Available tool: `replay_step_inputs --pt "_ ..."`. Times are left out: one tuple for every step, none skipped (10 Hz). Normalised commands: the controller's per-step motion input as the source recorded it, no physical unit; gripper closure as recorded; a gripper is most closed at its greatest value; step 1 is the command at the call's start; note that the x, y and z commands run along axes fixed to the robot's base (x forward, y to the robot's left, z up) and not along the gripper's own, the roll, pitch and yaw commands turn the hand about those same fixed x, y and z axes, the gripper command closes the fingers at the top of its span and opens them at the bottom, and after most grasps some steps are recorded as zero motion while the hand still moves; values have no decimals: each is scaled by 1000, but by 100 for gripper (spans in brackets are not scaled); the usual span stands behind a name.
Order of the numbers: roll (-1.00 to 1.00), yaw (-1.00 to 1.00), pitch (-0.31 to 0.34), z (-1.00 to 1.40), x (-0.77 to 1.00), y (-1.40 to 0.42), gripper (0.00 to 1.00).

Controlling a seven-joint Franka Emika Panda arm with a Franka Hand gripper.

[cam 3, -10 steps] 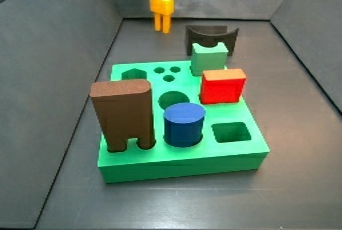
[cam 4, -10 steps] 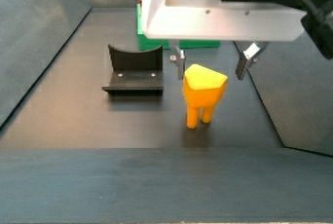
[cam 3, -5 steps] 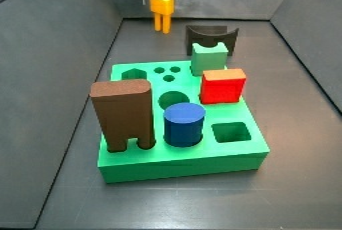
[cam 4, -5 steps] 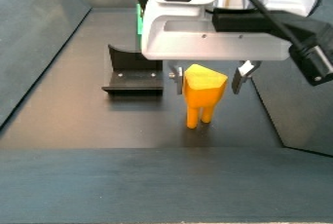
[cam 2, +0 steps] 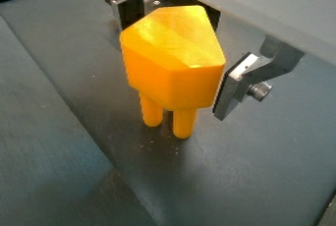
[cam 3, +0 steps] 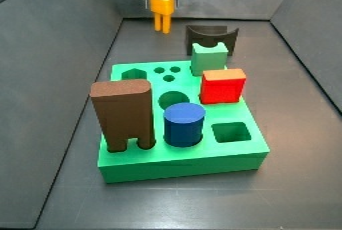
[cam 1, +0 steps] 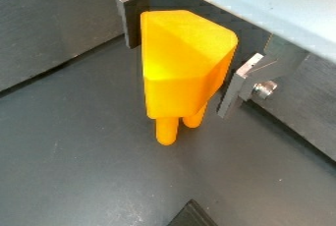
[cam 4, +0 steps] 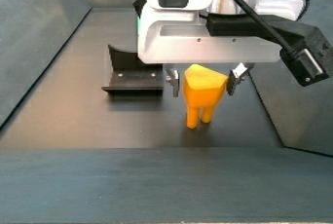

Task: Pick up the 3 prong object. Move up. Move to above the board. Insert the 3 prong object.
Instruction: Pick up the 3 prong object.

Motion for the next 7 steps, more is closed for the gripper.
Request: replay_step_inputs --pt "0 0 0 0 0 0 0" --pt "0 0 0 0 0 0 100" --pt "0 0 0 0 0 0 100" --pt "0 0 0 0 0 0 100" --pt "0 0 0 0 0 0 100" --pt "0 0 0 0 0 0 100" --pt "0 0 0 0 0 0 100"
